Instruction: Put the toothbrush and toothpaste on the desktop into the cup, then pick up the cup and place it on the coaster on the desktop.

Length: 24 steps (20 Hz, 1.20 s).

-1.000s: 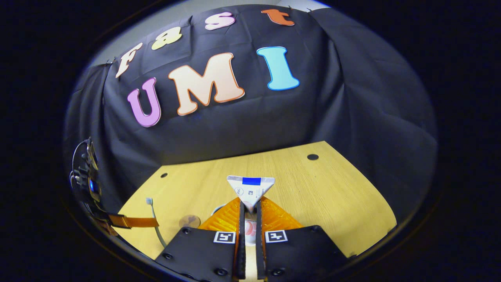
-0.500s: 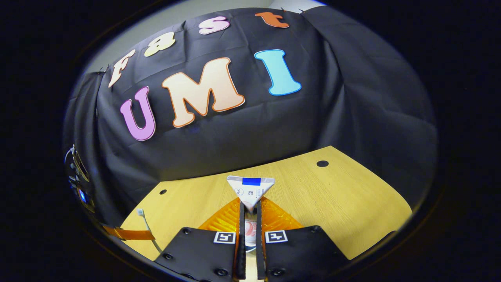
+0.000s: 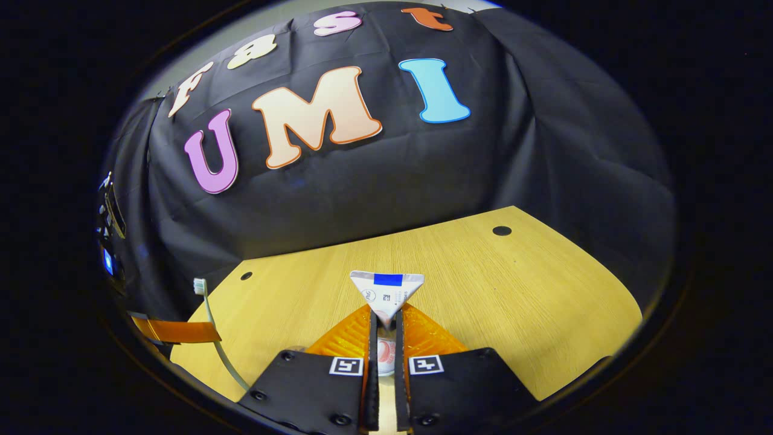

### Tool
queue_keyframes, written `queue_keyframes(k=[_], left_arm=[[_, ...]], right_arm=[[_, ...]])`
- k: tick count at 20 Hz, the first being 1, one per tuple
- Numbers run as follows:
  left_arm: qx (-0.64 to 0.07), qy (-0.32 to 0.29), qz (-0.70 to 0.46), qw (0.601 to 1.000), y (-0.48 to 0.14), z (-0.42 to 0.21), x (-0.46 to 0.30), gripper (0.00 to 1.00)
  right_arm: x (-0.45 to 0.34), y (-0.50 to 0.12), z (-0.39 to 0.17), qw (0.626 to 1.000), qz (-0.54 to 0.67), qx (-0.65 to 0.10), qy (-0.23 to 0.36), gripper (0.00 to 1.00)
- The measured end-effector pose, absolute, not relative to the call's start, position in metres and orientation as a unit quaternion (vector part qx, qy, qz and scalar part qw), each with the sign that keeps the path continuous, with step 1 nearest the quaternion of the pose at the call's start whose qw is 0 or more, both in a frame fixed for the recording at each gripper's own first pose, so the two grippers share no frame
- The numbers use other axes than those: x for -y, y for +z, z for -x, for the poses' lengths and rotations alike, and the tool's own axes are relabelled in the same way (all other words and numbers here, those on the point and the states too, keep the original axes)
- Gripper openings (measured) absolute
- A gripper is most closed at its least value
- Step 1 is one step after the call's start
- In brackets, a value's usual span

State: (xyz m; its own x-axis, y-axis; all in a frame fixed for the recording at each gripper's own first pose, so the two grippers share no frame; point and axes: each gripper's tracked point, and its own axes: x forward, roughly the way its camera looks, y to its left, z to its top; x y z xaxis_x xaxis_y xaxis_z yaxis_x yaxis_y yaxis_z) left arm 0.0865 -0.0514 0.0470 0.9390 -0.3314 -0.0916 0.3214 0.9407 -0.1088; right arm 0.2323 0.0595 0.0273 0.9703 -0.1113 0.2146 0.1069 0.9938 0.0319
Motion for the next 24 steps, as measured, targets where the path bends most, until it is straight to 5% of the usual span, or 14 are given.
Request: queue_keyframes(k=[7,8,10,11,14,24], left_arm=[[-0.050,-0.174,0.030,0.983,0.051,-0.089,0.063,0.00],[-0.050,-0.175,0.023,0.983,0.052,-0.088,0.065,0.00],[-0.047,-0.178,0.010,0.983,0.055,-0.087,0.066,0.00],[-0.044,-0.177,0.004,0.983,0.058,-0.089,0.068,0.00],[-0.035,-0.185,0.002,0.982,0.066,-0.092,0.077,0.00],[0.018,-0.222,-0.001,0.975,0.118,-0.117,0.114,0.00]], right_arm=[[-0.069,0.014,-0.228,0.994,-0.013,0.099,-0.033,0.26],[-0.071,0.019,-0.224,0.993,-0.011,0.110,-0.032,0.45],[-0.069,0.023,-0.220,0.992,-0.009,0.119,-0.037,0.44],[-0.071,0.021,-0.214,0.993,-0.014,0.116,-0.029,0.52],[-0.062,0.022,-0.197,0.992,-0.028,0.120,-0.037,1.00],[0.002,0.007,-0.153,0.985,-0.055,0.121,-0.110,0.94]])
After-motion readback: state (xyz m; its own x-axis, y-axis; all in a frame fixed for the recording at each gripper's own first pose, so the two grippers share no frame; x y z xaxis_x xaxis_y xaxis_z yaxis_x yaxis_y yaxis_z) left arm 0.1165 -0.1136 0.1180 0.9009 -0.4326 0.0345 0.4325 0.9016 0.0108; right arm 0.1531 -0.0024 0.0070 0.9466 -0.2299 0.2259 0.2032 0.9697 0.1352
